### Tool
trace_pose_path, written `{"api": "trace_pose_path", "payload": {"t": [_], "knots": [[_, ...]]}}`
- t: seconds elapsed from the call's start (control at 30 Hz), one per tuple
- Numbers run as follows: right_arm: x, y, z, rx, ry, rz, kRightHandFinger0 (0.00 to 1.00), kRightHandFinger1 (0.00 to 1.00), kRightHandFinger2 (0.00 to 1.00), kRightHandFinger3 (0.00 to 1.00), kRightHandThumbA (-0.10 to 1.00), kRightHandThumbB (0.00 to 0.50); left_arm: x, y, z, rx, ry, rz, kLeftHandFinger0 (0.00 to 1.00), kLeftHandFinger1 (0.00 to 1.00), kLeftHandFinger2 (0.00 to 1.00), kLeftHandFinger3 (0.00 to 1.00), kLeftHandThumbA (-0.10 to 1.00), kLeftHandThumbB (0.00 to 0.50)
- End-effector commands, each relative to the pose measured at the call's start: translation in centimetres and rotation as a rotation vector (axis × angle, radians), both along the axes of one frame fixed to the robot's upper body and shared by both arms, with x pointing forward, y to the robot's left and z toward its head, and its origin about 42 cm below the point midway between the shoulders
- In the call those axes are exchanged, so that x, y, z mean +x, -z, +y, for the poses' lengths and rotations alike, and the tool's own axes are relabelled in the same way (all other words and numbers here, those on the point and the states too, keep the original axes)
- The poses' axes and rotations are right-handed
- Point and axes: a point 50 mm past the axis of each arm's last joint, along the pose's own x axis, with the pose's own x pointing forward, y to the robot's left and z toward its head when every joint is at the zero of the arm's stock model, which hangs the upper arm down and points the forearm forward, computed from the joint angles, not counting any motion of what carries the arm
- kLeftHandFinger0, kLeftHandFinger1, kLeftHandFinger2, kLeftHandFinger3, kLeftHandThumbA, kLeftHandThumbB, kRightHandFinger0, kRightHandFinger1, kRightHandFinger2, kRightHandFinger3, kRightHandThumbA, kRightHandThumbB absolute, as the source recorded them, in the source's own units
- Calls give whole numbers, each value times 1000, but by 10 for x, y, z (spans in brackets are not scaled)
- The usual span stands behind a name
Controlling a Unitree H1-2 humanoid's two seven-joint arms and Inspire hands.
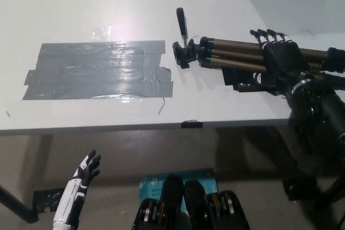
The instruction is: A person hands a tripod to the robot which it grabs with its right hand and places in the middle of the table in front of it
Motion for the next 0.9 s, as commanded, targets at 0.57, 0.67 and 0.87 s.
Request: {"api": "trace_pose_path", "payload": {"t": [0.57, 0.67, 0.87], "knots": [[-57, -311, -15, 628, -569, 326, 1000, 1000, 1000, 1000, 636, 500, -4, -11, 3, 10, 21, -61, 976, 1000, 1000, 1000, 1000, 261], [-69, -325, -18, 627, -535, 176, 1000, 1000, 1000, 1000, 653, 500, 0, -12, 3, 12, 27, -65, 975, 1000, 1000, 1000, 1000, 261], [-90, -343, -23, 620, -502, -11, 1000, 1000, 1000, 1000, 698, 500, 0, -12, 3, 18, 20, -61, 978, 1000, 1000, 1000, 1000, 262]]}}
